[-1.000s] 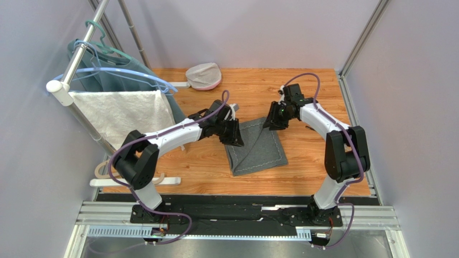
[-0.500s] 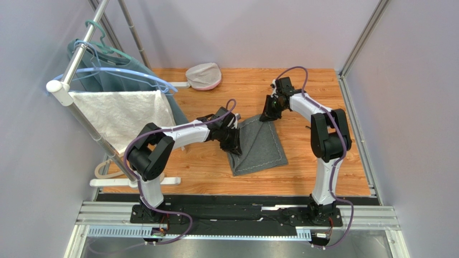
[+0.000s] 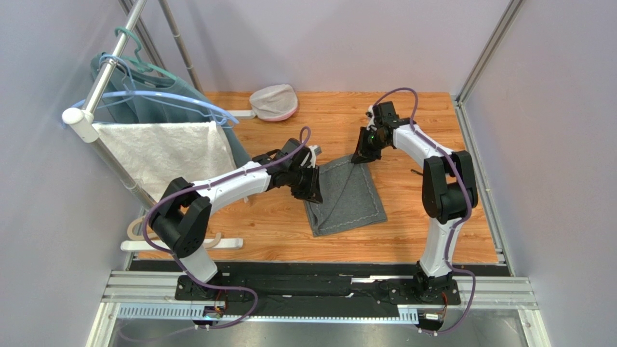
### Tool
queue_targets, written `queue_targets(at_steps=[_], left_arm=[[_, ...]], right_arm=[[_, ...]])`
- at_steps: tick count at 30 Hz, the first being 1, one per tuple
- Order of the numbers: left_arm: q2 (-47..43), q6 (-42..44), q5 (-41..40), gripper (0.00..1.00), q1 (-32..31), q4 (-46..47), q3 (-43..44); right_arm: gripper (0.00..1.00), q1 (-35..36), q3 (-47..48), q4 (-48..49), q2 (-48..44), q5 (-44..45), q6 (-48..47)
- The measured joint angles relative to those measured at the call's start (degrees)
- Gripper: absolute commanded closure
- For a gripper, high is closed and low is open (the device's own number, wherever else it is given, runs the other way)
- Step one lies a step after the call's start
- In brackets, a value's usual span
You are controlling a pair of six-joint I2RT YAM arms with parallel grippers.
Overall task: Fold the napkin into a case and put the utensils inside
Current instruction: Smooth out the upper triangle-folded napkin at the center of the board.
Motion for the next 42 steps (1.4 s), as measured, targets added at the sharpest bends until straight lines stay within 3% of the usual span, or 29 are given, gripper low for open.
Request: queue_targets(at_steps=[7, 13, 20, 28, 35, 42], left_arm=[[2.27, -0.07, 1.66, 0.76, -0.79, 0.98, 1.01], [3.74, -0.61, 2.01, 0.76, -1.73, 2.78, -3.02], [2.58, -2.45, 2.05, 0.76, -2.73, 5.35, -12.13], [-2.43, -2.67, 1.11, 0.76, -3.45, 3.45, -12.11], [-5.95, -3.21, 1.55, 0.76, -3.45, 3.87, -8.94], [-2.97, -5.18, 2.45, 0.76, -4.09, 8.04, -14.51]], right_arm=[[0.79, 0.0, 2.6, -0.15, -0.48, -1.7, 0.2], [0.76, -0.11, 8.72, 0.11, 5.03, -3.39, 0.44], [0.76, -1.6, 7.63, -0.42, 8.83, -2.89, 0.42], [0.75, -2.78, 6.82, -0.79, 8.76, -2.03, 0.35], [0.75, -1.9, 5.86, -1.2, 5.49, -1.6, 0.42], [0.74, -0.13, -2.56, 1.42, -1.73, -2.25, 1.09]])
